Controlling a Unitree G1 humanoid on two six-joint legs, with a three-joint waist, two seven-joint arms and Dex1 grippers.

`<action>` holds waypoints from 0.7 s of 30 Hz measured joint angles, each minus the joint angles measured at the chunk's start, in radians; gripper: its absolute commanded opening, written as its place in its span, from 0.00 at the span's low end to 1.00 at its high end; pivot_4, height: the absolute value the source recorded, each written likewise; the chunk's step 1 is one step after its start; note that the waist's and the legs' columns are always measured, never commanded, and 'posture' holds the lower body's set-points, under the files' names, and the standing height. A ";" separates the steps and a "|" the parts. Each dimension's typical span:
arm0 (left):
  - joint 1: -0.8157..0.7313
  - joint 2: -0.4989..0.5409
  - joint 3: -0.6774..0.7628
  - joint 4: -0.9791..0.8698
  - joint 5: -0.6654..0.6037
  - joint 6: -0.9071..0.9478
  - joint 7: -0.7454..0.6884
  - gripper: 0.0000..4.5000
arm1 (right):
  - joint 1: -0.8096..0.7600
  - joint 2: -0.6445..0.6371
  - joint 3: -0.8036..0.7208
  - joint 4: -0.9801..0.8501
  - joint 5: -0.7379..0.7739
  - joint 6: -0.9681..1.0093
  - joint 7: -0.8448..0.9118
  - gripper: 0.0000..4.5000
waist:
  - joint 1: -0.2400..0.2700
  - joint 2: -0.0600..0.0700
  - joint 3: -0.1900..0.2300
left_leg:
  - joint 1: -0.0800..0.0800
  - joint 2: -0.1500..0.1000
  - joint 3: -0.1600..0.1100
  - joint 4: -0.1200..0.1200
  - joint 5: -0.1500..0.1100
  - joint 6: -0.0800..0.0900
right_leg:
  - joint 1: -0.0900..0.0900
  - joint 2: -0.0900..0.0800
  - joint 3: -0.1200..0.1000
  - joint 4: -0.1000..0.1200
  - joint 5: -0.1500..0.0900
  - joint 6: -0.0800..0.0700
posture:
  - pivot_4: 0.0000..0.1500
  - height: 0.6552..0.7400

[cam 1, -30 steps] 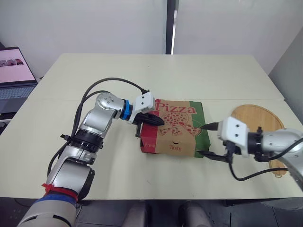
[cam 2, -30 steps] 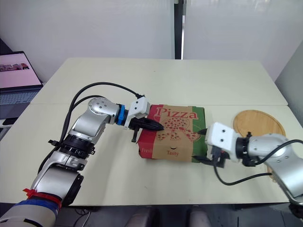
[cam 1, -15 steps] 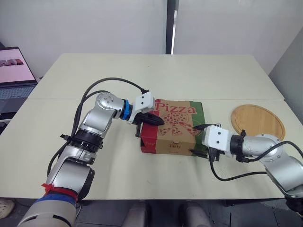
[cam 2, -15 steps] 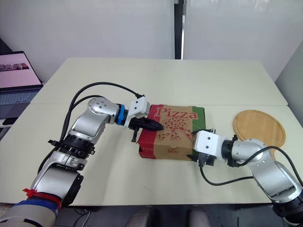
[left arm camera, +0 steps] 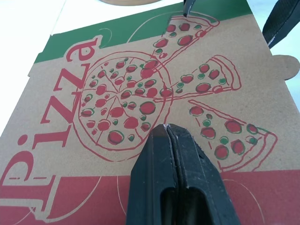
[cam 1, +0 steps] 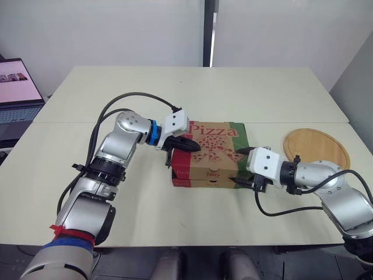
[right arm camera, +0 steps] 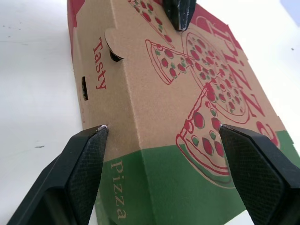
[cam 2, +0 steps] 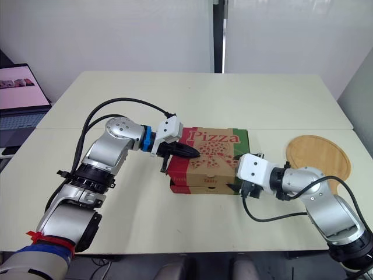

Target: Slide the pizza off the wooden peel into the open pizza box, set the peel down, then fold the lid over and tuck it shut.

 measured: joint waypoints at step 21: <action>0.010 -0.008 0.000 -0.009 0.004 0.000 0.004 0.00 | 0.018 0.021 0.007 -0.001 -0.049 -0.019 -0.023 0.90 | 0.001 0.000 0.000 | 0.000 0.000 0.000 0.000 0.000 0.000 | 0.000 0.000 0.000 0.000 0.000 0.000 | 1.00 0.86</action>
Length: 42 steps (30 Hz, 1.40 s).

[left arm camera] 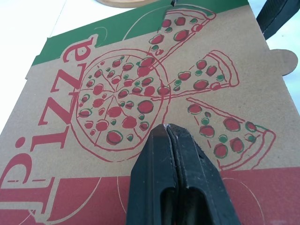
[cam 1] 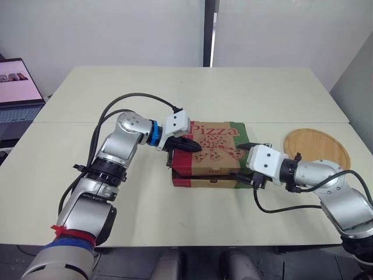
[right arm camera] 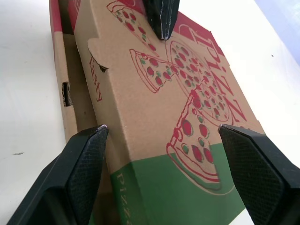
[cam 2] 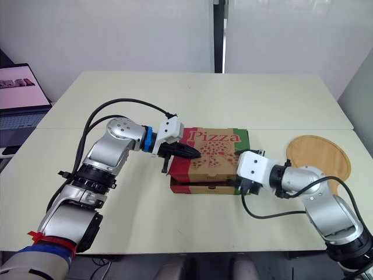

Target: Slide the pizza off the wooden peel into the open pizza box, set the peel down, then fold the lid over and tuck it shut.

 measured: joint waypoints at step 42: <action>0.001 -0.007 -0.001 0.020 0.010 -0.026 0.020 0.00 | 0.105 -0.058 -0.200 0.086 0.240 0.158 0.052 0.00 | 0.004 0.000 0.000 | 0.000 0.000 0.000 0.000 -0.001 0.002 | 0.001 -0.001 0.000 0.000 0.000 0.000 | 1.00 0.86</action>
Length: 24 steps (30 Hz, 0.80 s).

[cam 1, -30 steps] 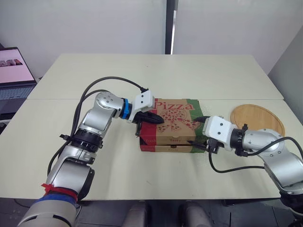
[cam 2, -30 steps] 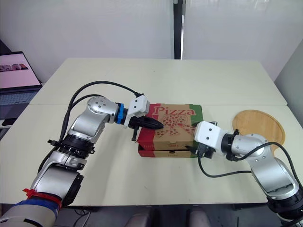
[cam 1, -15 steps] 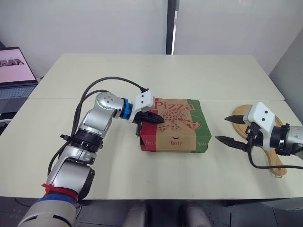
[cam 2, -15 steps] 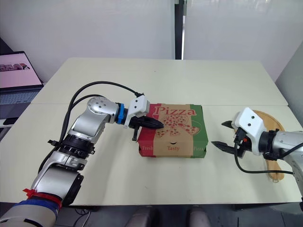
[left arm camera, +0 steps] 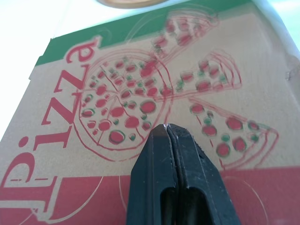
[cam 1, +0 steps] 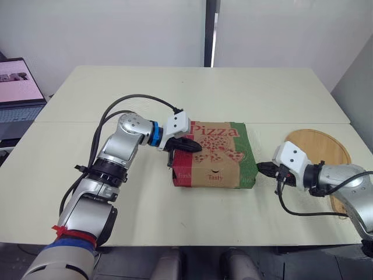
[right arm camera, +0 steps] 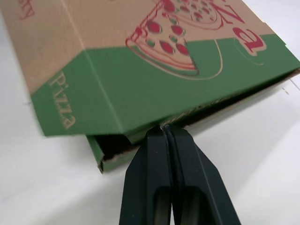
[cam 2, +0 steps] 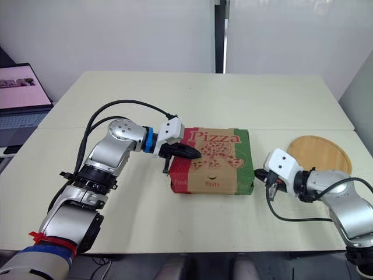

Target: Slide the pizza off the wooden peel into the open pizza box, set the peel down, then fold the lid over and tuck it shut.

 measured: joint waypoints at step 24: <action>-0.002 -0.001 0.000 0.003 0.004 0.002 0.000 0.00 | -0.039 -0.147 -0.058 -0.132 0.080 -0.029 0.076 0.74 | 0.000 0.000 0.000 | 0.000 0.000 0.000 0.000 -0.001 0.002 | 0.000 0.000 0.000 0.000 0.000 0.000 | 1.00 0.86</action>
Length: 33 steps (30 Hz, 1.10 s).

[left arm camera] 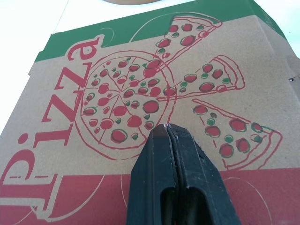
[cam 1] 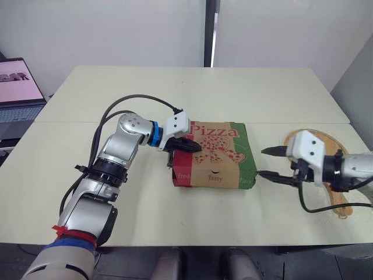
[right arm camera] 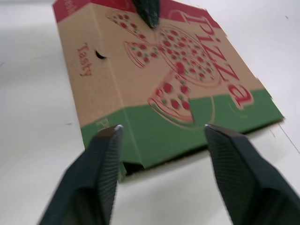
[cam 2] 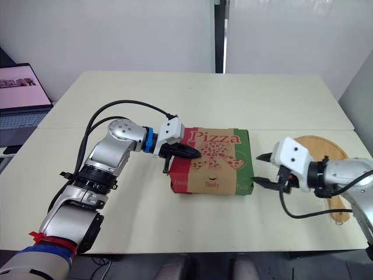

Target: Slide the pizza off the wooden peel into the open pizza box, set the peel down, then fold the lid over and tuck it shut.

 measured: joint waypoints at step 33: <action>-0.016 0.001 0.008 0.011 0.001 -0.002 -0.002 0.00 | -0.076 0.124 0.170 0.105 -0.244 -0.217 -0.024 0.74 | -0.002 0.000 0.000 | 0.000 0.000 0.000 0.000 0.002 -0.004 | -0.001 0.001 0.000 0.001 0.000 0.000 | 1.00 0.86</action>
